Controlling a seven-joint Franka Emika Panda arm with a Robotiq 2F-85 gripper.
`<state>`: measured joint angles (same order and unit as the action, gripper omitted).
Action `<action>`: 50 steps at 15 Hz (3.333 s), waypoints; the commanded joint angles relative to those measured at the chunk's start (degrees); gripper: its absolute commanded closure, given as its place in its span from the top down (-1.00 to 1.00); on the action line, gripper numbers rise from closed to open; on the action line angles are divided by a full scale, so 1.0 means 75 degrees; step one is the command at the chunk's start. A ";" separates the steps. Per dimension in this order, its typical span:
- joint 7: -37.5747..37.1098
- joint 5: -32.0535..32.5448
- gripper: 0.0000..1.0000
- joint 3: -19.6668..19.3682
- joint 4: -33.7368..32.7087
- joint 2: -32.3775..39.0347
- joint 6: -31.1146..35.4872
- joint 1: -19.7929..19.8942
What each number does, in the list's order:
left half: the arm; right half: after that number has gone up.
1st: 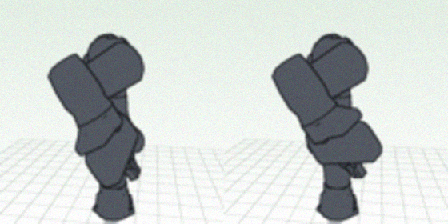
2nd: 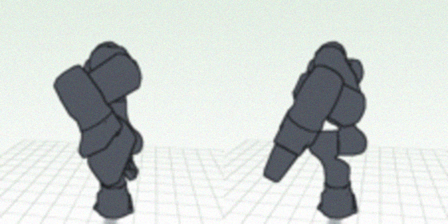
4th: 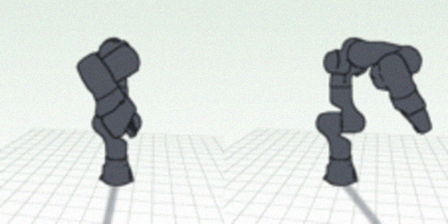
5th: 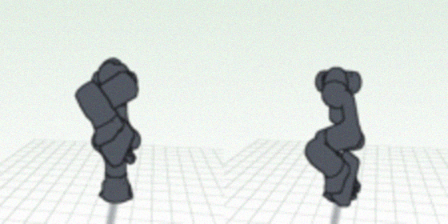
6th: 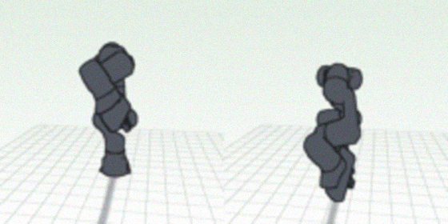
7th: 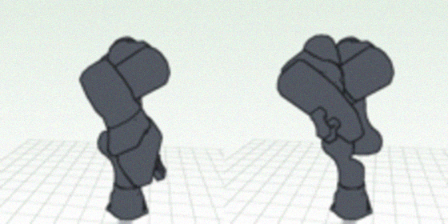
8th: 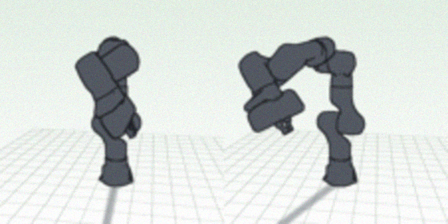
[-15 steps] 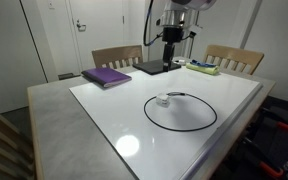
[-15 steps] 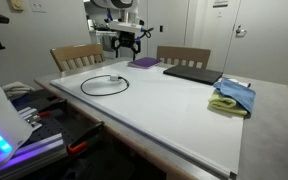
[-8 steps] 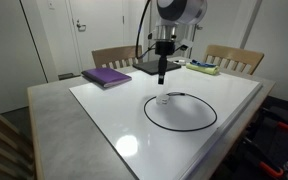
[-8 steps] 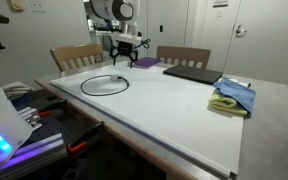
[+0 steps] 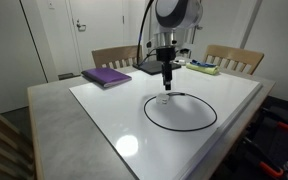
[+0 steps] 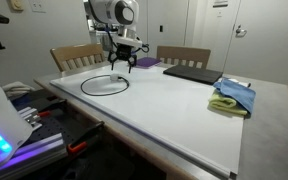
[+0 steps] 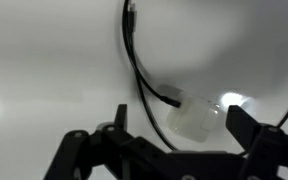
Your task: Put the charger straight across the board
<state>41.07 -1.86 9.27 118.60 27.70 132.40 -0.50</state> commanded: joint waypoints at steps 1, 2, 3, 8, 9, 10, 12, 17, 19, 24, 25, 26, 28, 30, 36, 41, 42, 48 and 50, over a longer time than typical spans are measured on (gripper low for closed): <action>0.0294 -0.0109 1.00 0.0204 -0.0001 -0.0006 -0.0011 0.0180; 0.0995 -0.0293 1.00 0.0438 0.0076 -0.0052 0.0114 0.0380; 0.1512 -0.0516 1.00 0.0606 0.0124 -0.0065 0.0197 0.0524; 0.4011 -0.1187 1.00 0.0958 0.0226 -0.0174 -0.0174 0.0901; 0.4484 -0.1163 1.00 0.0942 0.0243 -0.0198 -0.0269 0.0932; 0.3696 -0.1114 1.00 0.0693 0.0044 -0.0029 -0.0099 0.0569; 0.4185 -0.1122 1.00 0.0680 0.0070 -0.0040 -0.0164 0.0627; 0.4981 -0.1540 1.00 0.0958 0.0243 -0.0004 -0.0003 0.0805; 0.5489 -0.1846 1.00 0.1045 0.0361 0.0016 0.0171 0.0846; 0.7479 -0.1805 1.00 0.1037 0.0569 -0.0077 -0.0047 0.0899; 0.7754 -0.1763 1.00 0.0994 0.0599 -0.0119 -0.0050 0.0862; 0.7150 -0.1851 1.00 0.0834 0.0434 -0.0012 -0.0033 0.0634; 0.7209 -0.1849 1.00 0.0806 0.0441 -0.0011 -0.0032 0.0613; 0.7239 -0.1826 1.00 0.0806 0.0462 -0.0005 0.0029 0.0592; 0.7333 -0.1188 1.00 0.0642 0.0555 -0.0099 0.0294 0.0392; 0.7267 0.0067 1.00 0.0340 0.0512 -0.0015 0.0282 0.0122; 0.7179 0.0341 1.00 0.0264 0.0502 0.0008 0.0322 0.0043; 0.6909 0.0885 1.00 0.0195 0.0482 0.0188 0.0852 -0.0073; 0.6899 0.0703 1.00 0.0308 0.0446 0.0232 0.1099 -0.0012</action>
<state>93.24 4.57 10.87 121.97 28.55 137.19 -0.92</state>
